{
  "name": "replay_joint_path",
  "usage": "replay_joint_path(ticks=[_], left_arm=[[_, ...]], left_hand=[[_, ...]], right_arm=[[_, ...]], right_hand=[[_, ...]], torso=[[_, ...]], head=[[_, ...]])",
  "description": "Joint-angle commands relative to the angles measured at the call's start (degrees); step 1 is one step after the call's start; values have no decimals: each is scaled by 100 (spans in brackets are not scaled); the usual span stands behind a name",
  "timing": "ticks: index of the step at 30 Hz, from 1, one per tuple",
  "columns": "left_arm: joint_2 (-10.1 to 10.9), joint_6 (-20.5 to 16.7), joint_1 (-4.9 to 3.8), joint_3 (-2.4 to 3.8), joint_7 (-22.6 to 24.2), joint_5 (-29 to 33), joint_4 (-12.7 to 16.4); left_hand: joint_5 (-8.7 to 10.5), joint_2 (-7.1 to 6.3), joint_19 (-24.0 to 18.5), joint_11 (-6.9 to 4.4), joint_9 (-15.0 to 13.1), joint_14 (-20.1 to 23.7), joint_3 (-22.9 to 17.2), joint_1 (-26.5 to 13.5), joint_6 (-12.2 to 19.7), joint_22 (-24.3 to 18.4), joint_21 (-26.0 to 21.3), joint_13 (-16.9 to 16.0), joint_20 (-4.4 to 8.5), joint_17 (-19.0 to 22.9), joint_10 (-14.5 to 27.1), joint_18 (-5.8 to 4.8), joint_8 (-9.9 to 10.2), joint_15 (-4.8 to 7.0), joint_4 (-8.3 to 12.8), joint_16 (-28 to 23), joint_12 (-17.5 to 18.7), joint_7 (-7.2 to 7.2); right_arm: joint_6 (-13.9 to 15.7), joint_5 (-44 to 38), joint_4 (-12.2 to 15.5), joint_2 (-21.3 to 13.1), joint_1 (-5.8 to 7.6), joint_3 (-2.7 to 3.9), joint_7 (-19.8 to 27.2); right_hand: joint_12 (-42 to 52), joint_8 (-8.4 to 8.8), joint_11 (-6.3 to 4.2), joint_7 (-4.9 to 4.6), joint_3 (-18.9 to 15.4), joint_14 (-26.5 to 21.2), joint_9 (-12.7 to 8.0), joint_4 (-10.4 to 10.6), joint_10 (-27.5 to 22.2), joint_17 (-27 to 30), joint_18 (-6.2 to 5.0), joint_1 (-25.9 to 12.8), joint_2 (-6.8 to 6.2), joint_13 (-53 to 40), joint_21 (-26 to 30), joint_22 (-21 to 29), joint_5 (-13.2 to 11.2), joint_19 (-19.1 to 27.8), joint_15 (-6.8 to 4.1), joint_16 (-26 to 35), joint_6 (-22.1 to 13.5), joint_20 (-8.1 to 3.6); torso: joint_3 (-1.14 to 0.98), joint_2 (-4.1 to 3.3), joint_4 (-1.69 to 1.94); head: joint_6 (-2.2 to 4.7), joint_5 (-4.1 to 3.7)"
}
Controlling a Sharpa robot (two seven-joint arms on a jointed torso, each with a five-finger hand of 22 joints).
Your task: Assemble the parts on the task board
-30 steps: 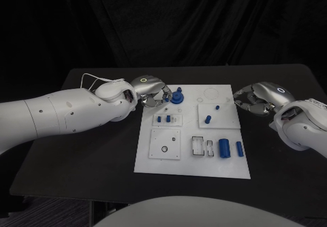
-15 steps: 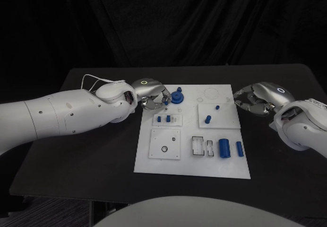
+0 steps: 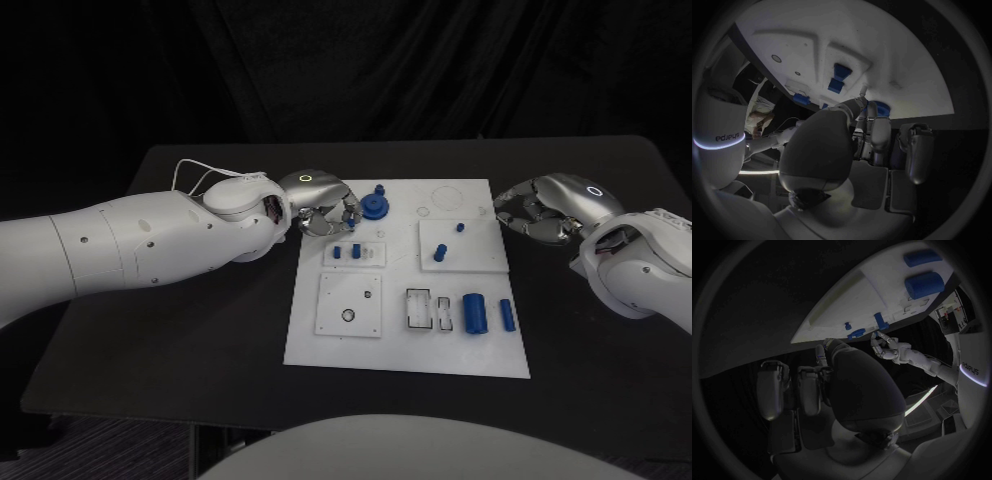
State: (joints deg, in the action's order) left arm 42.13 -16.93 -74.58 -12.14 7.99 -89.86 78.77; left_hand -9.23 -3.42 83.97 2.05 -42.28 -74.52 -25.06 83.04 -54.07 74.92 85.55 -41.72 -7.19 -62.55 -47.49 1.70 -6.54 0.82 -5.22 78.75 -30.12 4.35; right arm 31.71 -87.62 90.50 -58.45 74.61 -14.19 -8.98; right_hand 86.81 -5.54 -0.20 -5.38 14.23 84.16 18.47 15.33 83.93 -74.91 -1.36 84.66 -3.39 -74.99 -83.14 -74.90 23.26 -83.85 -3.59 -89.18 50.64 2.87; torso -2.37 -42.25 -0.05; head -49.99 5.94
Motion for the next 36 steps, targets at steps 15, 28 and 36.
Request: replay_joint_path(ticks=[15, 28, 36], left_arm=[[-9, 280, 42, 4, -81, -4, 22], [-18, 318, 59, 4, -89, -4, 22], [-34, 296, 69, 4, -71, -4, 25]], left_hand=[[26, -3, 107, 11, -224, 45, -10, -61, -64, 1313, -25, 18, 32, 31, -46, -23, -35, -7, -38, -42, 37, 50], [23, 3, 101, 13, -224, 49, -10, -63, -67, 1312, -30, 20, 31, 34, -53, -22, -33, -10, -41, -44, 40, 53], [18, 12, 97, 17, -225, 55, -8, -70, -69, 1310, -34, 23, 30, 40, -61, -21, -31, -14, -47, -48, 43, 56]], right_arm=[[-29, -16, 18, -13, -12, 2, -21], [-26, -16, 21, -23, -12, 2, -26], [-25, -16, 18, -20, -12, 2, -25]], right_hand=[[-37, 22, -13, 12, 7, 564, -9, 14, 273, -1445, -35, -42, -27, -1147, 6, -1284, 28, -289, -29, 2, 40, -38], [-37, 22, -13, 12, 7, 564, -9, 14, 273, -1445, -35, -42, -27, -1147, 6, -1284, 28, -289, -29, 2, 40, -38], [-37, 22, -13, 12, 7, 564, -9, 14, 273, -1445, -35, -42, -27, -1147, 6, -1284, 28, -289, -29, 2, 40, -38]], torso=[[2, 1, 2], [1, 1, 2], [1, 2, -2]], head=[[-1, -12], [-1, -16], [-1, -9]])
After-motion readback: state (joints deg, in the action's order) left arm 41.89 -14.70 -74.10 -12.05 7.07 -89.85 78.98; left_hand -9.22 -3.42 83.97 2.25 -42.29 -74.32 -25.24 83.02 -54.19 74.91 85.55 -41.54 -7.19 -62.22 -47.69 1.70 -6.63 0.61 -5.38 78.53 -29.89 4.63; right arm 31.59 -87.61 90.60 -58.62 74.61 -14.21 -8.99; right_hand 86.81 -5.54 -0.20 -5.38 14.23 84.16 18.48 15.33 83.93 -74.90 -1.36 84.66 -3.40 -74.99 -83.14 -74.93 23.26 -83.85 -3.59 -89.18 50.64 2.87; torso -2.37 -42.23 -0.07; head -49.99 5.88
